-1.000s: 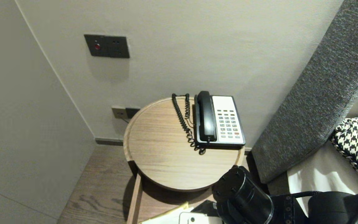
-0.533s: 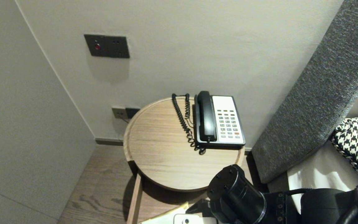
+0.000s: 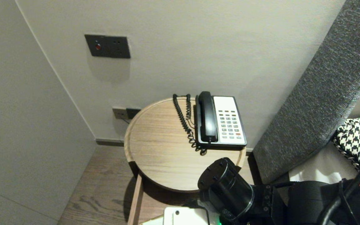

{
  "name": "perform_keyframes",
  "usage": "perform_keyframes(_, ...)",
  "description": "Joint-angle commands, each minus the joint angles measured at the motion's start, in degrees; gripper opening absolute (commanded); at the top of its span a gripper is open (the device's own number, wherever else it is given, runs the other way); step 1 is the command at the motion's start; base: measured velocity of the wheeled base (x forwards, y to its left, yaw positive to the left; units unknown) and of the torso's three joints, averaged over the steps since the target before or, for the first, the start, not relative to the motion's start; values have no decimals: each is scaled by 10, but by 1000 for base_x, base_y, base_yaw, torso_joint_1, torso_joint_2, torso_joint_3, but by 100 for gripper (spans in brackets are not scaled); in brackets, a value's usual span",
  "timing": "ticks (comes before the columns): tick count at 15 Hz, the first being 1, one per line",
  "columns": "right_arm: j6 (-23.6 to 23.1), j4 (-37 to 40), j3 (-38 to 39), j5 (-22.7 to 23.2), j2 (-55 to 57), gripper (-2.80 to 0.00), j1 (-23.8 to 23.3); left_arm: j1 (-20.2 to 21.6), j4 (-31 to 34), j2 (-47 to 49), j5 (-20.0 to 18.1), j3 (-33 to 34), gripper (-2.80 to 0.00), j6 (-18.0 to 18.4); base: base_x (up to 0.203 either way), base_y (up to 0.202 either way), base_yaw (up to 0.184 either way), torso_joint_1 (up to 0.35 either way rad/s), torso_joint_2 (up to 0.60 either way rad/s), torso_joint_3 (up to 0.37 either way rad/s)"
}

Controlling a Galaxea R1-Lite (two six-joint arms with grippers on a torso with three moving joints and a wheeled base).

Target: Take the tissue out of the drawer one by one and place them on the table

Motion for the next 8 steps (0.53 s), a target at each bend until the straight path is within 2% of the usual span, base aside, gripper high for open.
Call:
perform_keyframes(1,9,0,-20,17,18,0,-2,0,0,0,0,0,-280,0,0,0,0,0,0,0)
perform_keyframes(8,17,2,15,19,11,0,-5,1,0,0,0,0,-280,0,0,0,0,0,0,0)
